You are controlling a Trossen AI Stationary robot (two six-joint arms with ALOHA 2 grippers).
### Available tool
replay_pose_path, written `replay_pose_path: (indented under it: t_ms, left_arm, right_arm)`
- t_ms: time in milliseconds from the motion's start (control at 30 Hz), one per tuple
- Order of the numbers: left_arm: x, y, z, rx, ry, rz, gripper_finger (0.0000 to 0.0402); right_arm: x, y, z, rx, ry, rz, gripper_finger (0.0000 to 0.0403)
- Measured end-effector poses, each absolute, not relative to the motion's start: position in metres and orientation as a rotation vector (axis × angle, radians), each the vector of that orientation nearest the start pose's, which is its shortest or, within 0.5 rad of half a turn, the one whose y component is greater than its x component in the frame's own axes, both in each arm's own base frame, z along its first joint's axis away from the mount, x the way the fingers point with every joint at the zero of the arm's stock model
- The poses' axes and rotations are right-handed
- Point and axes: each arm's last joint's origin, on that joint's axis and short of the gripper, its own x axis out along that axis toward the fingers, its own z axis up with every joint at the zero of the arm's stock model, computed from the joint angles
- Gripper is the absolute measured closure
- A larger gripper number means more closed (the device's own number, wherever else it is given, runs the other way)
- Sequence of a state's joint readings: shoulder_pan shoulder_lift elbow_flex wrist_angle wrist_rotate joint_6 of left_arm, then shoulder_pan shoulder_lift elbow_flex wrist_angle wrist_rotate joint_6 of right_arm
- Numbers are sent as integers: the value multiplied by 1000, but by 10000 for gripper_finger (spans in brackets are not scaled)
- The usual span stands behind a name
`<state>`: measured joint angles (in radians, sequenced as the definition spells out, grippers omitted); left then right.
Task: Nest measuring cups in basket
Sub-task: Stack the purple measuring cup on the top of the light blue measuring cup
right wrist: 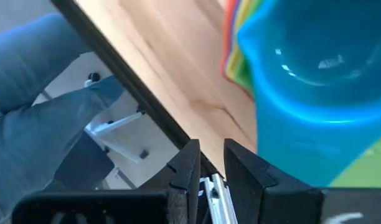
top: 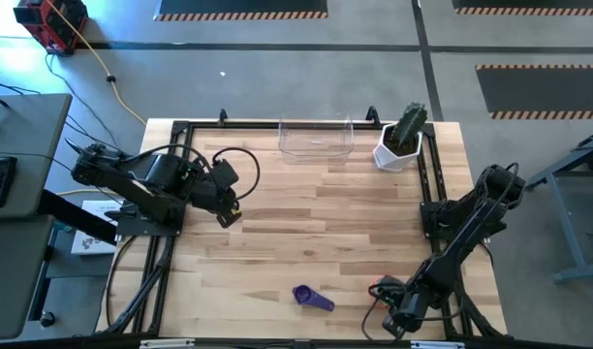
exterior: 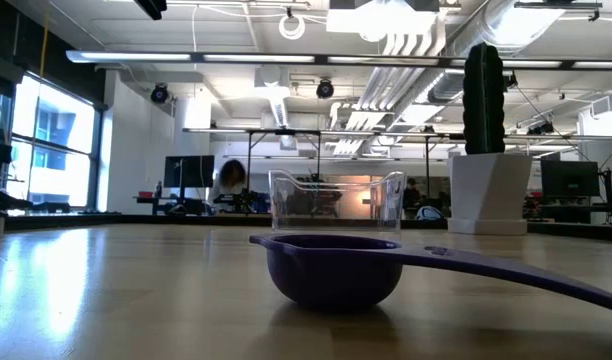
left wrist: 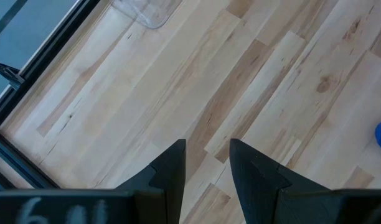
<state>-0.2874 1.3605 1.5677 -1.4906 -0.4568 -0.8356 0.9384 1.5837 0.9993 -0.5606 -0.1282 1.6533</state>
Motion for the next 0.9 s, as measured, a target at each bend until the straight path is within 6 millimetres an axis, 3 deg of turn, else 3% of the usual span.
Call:
replay_pose_path:
  t_ms: [533, 900]
  left_arm:
    - [213, -50, 381, -266, 1027, 614, 287]
    - [213, -50, 381, -265, 1027, 613, 287]
  right_arm:
    - [171, 240, 193, 852, 1514, -243, 355]
    - [170, 239, 214, 820, 1542, -352, 396]
